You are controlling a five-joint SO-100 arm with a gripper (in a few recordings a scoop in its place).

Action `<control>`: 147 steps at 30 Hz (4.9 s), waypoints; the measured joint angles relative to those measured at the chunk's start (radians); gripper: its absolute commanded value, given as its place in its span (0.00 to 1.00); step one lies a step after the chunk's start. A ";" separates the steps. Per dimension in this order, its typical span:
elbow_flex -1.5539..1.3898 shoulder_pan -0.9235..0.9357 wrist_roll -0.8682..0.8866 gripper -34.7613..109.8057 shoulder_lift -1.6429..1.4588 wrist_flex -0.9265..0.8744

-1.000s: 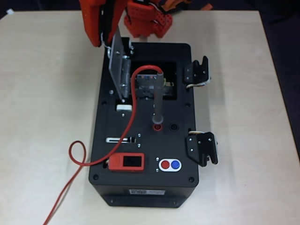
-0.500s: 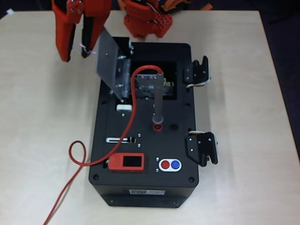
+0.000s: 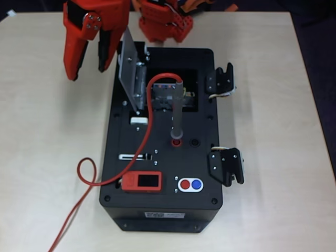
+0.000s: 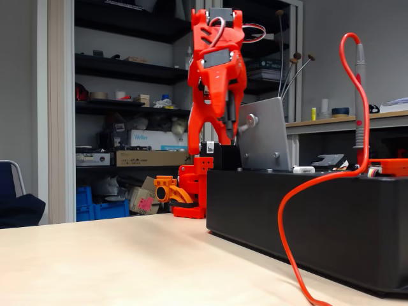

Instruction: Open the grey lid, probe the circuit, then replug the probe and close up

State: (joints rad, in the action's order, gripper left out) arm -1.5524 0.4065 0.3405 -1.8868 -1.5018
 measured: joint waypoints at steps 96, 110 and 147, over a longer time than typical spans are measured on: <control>0.462 -0.517 1.220 0.32 0.402 0.083; 0.492 -0.494 1.224 0.31 0.465 0.127; 0.588 -0.495 1.195 0.24 0.517 0.029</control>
State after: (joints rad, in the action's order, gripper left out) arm -0.9649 -0.0890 1.5355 -1.3698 -1.4726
